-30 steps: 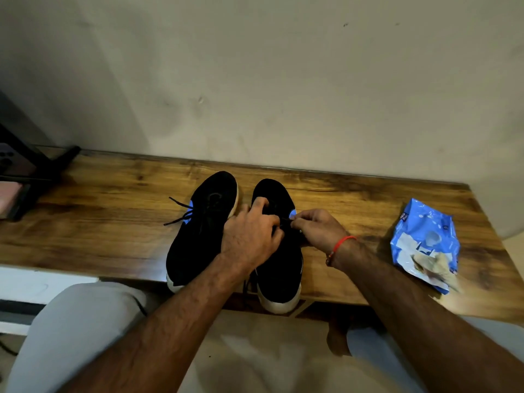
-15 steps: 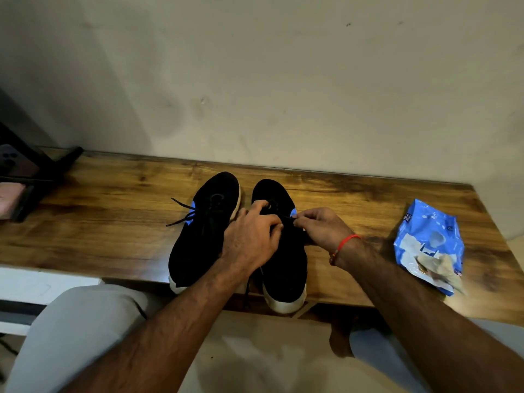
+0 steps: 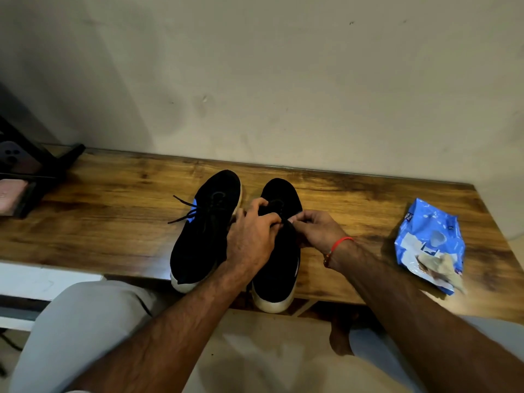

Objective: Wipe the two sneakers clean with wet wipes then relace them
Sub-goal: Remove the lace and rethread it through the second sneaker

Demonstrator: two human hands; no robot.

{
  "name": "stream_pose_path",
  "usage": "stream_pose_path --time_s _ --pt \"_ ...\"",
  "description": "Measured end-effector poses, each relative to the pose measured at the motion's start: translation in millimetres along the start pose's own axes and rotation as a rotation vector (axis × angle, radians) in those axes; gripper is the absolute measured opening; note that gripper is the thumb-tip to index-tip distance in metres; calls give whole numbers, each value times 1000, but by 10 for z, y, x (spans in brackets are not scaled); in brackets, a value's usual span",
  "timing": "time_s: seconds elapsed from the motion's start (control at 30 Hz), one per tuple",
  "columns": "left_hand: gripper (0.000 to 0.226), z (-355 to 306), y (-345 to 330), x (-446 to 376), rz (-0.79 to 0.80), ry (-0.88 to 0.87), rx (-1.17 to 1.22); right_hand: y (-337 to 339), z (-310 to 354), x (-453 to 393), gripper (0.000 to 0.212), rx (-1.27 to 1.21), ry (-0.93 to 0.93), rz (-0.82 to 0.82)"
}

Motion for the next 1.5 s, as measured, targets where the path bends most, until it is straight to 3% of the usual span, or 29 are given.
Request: stream_pose_path --time_s 0.17,0.27,0.37,0.47,0.5,0.6,0.7,0.77,0.83,0.97,1.07,1.13,1.17,1.23,1.3,1.4,1.5 --pt "36 -12 95 -1 -96 -22 19 118 52 -80 19 134 5 -27" --pt "50 144 136 17 -104 98 24 452 151 -120 15 180 8 -131" --pt "51 228 106 39 -62 148 36 987 216 -184 22 245 17 -316" --pt "40 219 58 60 -28 149 5 1290 263 -171 11 470 42 -538" --pt "37 219 45 64 -19 149 -12 1256 291 -160 16 548 77 -577" --pt "36 216 30 64 -3 144 -41 733 394 -88 44 738 324 -439" --pt "46 203 19 55 21 143 -79 100 344 -14 33 971 406 -224" --pt "48 209 20 56 33 147 -89 98 350 -32 21 1024 377 -277" --pt "48 215 20 56 44 148 -98 432 313 -139 17 1071 221 -421" --pt "48 224 21 59 64 136 -112 1102 169 -193 29 1139 -117 -623" --pt "48 213 16 51 81 128 -111 654 287 -164 43 1066 137 -468" --pt "49 209 15 59 85 130 -116 162 317 -87 40 1007 295 -276" --pt "49 206 16 64 82 132 -125 8 325 -49 33 1047 342 -261" --pt "48 203 22 69 73 135 -139 47 384 -15 21 1171 325 -390" --pt "47 213 30 70 71 134 -140 385 346 -53 20 1262 118 -518" --pt "46 227 26 70 72 130 -138 777 179 -120 27 1274 -115 -548" --pt "45 214 13 52 76 125 -139 489 253 -134 41 1168 124 -375"
Point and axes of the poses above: each hand's wrist, its own x-axis away from the middle knuckle, its own y-axis out of the back of the hand, z = x × y, the point moved 9 cm from there along -x, towards the middle knuckle, and after that the axes turned 12 degrees about -y, right-handed, at the moved point
